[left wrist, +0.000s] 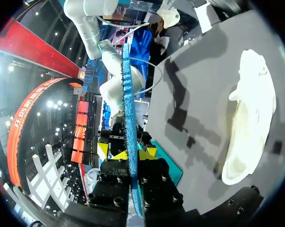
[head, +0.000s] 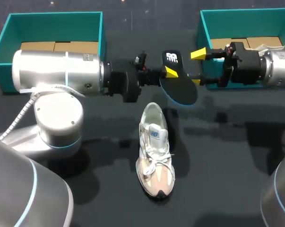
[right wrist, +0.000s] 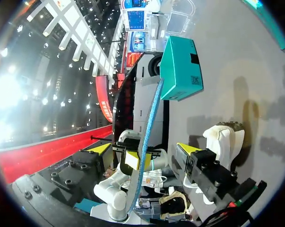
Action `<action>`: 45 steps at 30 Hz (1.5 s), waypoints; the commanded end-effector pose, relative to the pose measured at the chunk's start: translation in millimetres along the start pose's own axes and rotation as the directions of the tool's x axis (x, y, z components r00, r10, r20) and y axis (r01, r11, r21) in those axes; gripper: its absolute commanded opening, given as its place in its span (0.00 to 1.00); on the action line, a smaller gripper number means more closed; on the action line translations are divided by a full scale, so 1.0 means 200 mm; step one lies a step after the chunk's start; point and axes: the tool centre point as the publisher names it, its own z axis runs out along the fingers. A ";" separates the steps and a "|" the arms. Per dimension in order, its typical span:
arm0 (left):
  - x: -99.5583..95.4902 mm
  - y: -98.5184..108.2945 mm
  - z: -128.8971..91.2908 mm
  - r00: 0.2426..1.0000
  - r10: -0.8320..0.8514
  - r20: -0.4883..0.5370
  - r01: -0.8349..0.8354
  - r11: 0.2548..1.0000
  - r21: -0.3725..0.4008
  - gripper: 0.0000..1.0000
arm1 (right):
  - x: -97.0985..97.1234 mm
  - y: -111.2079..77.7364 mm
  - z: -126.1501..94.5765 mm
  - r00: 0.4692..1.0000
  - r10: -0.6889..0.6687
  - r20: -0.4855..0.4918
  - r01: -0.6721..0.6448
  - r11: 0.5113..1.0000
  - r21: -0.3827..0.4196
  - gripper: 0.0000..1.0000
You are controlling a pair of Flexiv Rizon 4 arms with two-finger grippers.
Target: Take the shoe out of the shoebox, open the shoe tongue, remove and reinsert the insole, then place the shoe into the shoebox
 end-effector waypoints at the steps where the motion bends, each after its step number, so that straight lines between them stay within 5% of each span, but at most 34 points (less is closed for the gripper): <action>1: -0.04 0.01 -0.18 0.980 -0.193 -0.051 0.198 0.974 0.111 0.00 | 0.03 -0.03 -0.04 1.000 0.001 0.010 -0.001 1.000 -0.004 1.00; 12: -0.04 0.01 -0.18 0.980 -0.193 -0.051 0.198 0.974 0.111 0.00 | 0.03 -0.03 -0.04 1.000 0.001 0.010 -0.001 1.000 -0.004 1.00; 16: -0.08 -0.04 -0.20 0.923 -0.371 -0.104 0.377 0.925 0.045 0.00 | 0.03 -0.03 -0.04 1.000 0.001 0.010 -0.001 1.000 -0.004 1.00; 19: -0.08 -0.06 -0.24 0.802 -0.569 -0.182 0.582 0.813 0.023 0.00 | 0.03 -0.03 -0.04 1.000 0.001 0.010 -0.001 1.000 -0.004 1.00; 22: -0.09 -0.04 -0.27 0.567 -0.772 -0.286 0.799 0.601 -0.038 0.00 | 0.03 -0.03 -0.04 1.000 0.001 0.010 -0.001 1.000 -0.004 1.00; 35: -0.10 -0.05 -0.29 0.577 -0.769 -0.277 0.790 0.611 -0.051 0.00 | 0.03 -0.03 -0.04 1.000 0.001 0.010 -0.001 1.000 -0.004 1.00; 45: -0.14 0.06 -0.33 0.001 -0.968 -0.251 0.990 0.037 -0.139 0.00 | 0.03 -0.03 -0.04 1.000 0.001 0.010 -0.001 1.000 -0.004 1.00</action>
